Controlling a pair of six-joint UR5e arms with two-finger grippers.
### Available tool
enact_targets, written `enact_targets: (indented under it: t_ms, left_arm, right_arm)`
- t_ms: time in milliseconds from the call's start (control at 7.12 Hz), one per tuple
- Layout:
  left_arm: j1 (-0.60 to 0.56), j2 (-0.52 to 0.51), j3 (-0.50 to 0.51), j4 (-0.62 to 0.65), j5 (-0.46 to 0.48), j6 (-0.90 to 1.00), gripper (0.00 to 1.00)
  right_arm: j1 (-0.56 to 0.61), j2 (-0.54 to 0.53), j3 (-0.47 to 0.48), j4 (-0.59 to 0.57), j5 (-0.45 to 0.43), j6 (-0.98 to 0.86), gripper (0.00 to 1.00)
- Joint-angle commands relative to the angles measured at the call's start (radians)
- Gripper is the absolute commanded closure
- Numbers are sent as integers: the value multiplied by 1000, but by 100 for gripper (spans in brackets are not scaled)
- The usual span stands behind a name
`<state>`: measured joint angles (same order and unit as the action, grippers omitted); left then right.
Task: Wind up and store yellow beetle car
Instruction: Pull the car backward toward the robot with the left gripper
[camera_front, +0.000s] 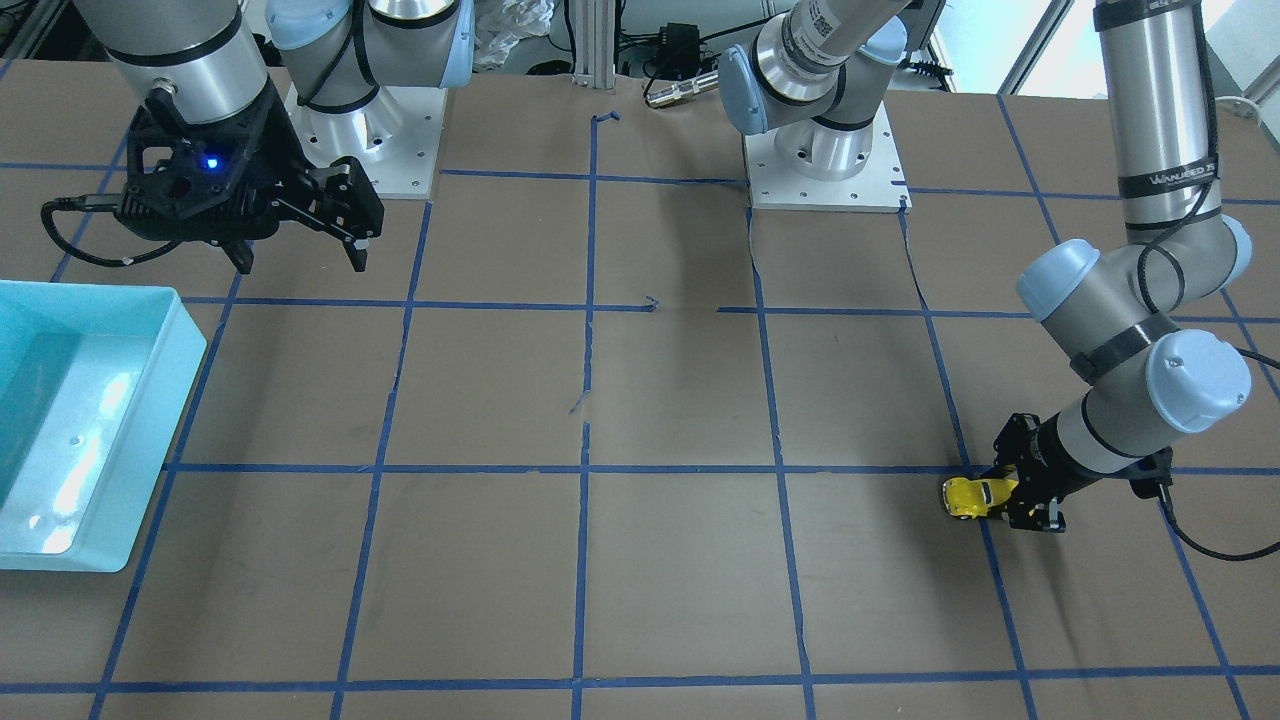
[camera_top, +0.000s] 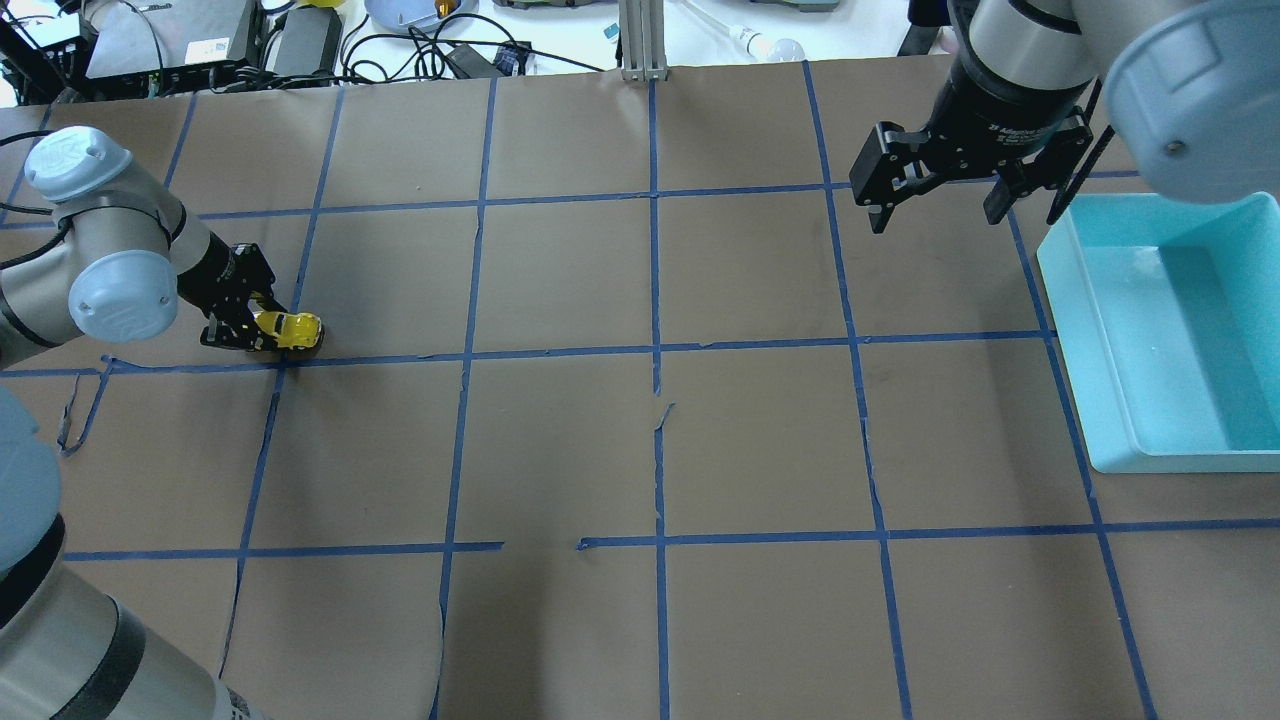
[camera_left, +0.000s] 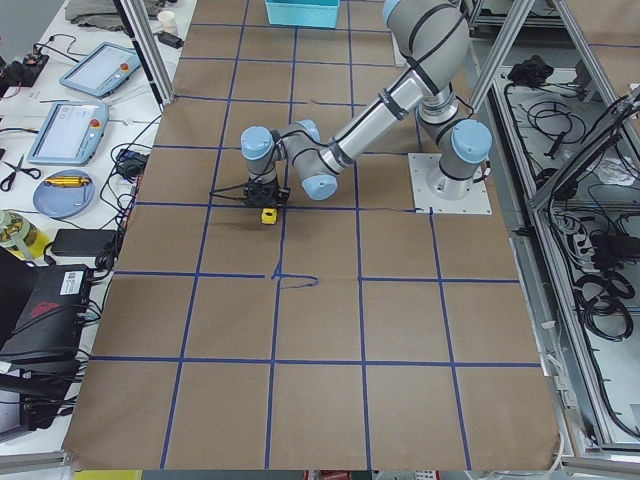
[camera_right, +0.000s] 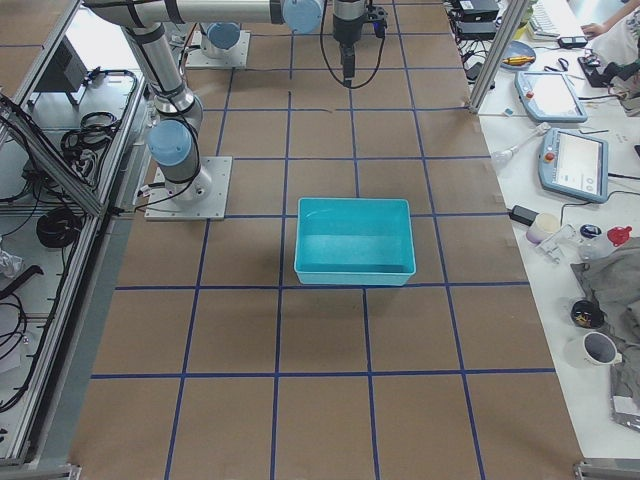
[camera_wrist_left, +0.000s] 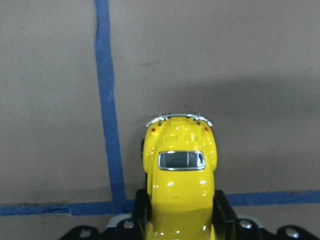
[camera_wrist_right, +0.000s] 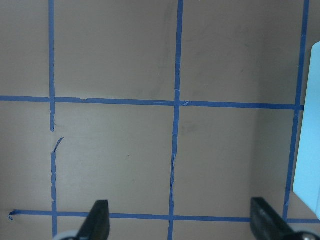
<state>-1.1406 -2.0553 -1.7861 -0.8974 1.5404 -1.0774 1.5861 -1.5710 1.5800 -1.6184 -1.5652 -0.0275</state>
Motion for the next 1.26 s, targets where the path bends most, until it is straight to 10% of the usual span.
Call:
enact_targets:
  t_ms: [0,1124]
  left_arm:
    - [2,1,-1,2,1,5,100]
    - [47,0,2,5,3,53,100]
  right_arm:
    - [0,0,0,0,1,0,0]
    - [2,-1,6,0,2,6,0]
